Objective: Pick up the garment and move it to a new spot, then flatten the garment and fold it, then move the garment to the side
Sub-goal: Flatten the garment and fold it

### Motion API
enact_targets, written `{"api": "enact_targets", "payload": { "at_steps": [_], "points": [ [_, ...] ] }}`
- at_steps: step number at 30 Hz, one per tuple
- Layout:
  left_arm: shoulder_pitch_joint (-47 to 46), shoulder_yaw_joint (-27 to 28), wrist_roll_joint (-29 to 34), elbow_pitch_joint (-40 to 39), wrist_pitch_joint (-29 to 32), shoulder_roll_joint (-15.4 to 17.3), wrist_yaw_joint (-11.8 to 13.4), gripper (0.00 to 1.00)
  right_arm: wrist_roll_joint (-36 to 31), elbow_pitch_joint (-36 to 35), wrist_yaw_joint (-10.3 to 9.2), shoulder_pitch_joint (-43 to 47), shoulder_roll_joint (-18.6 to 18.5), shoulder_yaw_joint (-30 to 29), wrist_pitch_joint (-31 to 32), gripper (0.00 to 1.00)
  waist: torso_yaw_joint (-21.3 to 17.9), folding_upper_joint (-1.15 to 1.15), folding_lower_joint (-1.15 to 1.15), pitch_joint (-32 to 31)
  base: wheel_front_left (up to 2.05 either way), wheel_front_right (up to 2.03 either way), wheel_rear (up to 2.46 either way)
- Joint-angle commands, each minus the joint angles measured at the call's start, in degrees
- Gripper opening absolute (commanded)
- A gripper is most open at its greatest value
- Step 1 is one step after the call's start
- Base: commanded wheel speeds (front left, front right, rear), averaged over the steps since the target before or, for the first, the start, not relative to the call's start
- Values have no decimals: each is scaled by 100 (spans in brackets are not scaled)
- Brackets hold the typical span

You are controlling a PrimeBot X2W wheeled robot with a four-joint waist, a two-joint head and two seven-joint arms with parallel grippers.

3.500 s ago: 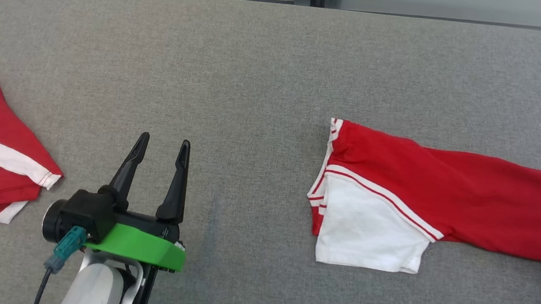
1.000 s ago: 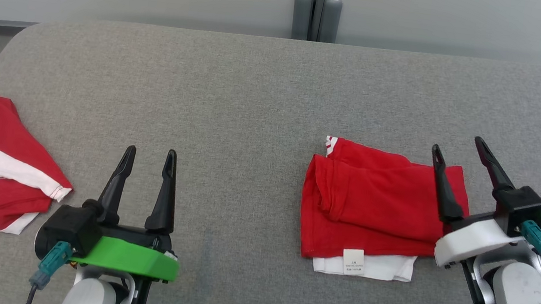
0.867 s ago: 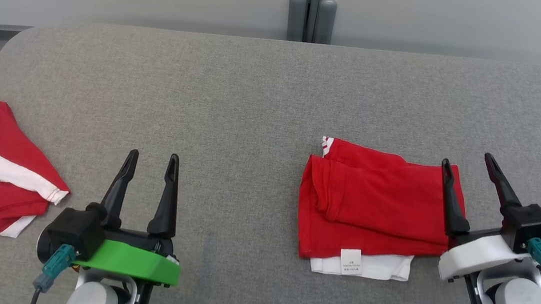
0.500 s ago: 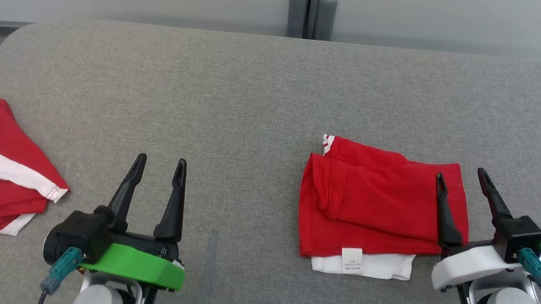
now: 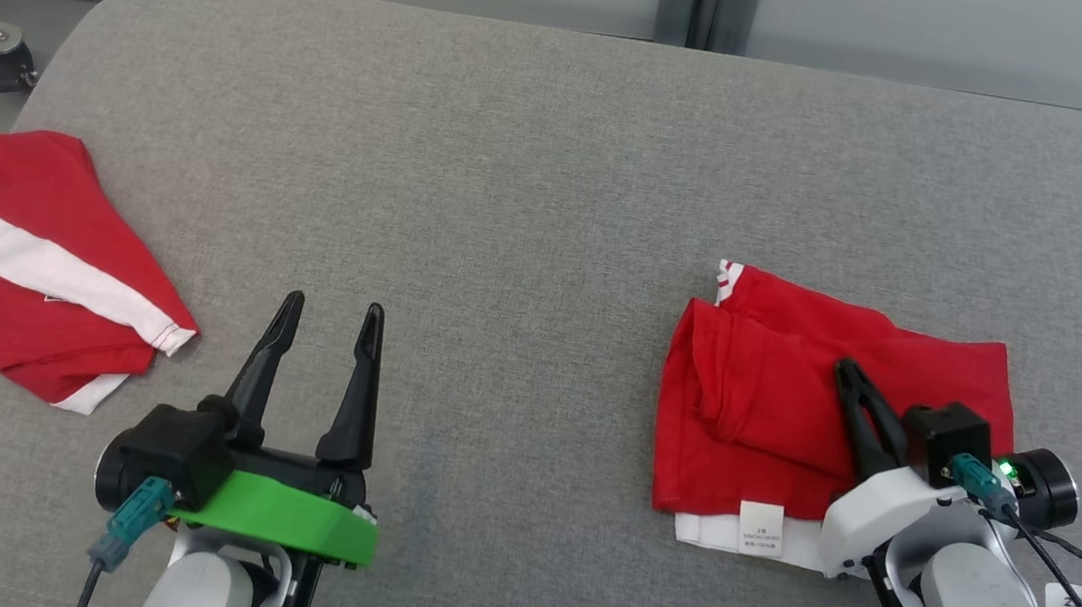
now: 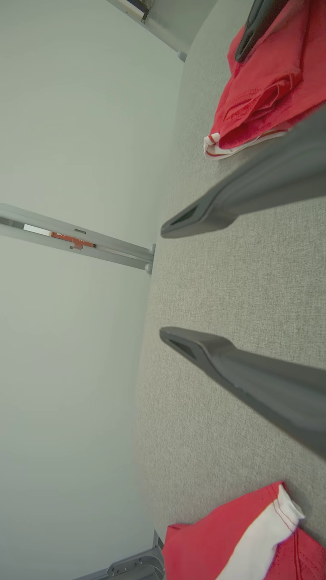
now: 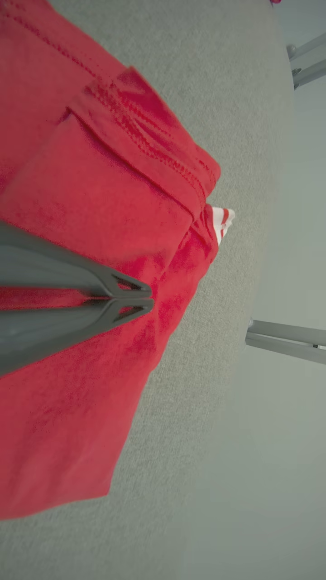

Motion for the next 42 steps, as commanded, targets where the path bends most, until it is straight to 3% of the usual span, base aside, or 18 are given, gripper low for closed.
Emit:
{"api": "enact_targets", "payload": {
  "at_steps": [1, 20, 26, 33, 42],
  "points": [
    [-80, 15, -62, 11, 0, 9, -1, 100, 31, 130, -11, -120, -7, 83, -4, 0, 176, 0, 0, 102, 0, 0, 0],
    [-96, 32, -75, 5, 0, 9, 58, 100, 607, 916, -10, -332, 287, 1360, -56, 0, 314, 0, 0, 94, 0, 0, 0],
    [-6, 64, -51, 35, 0, 8, 62, 100, 812, 1414, -11, -346, 164, 1665, -9, 0, 210, 0, 0, 0, 0, 0, 0],
    [55, 132, 11, 28, 0, 9, 62, 100, 901, 1283, -14, -503, 25, 1325, -37, 0, -54, 0, 0, -138, 0, 0, 0],
    [48, 364, 47, -104, 0, 9, 59, 100, 475, 184, -11, -107, -116, 272, -48, 0, -604, 0, 0, -264, 0, 0, 0]
  ]
}}
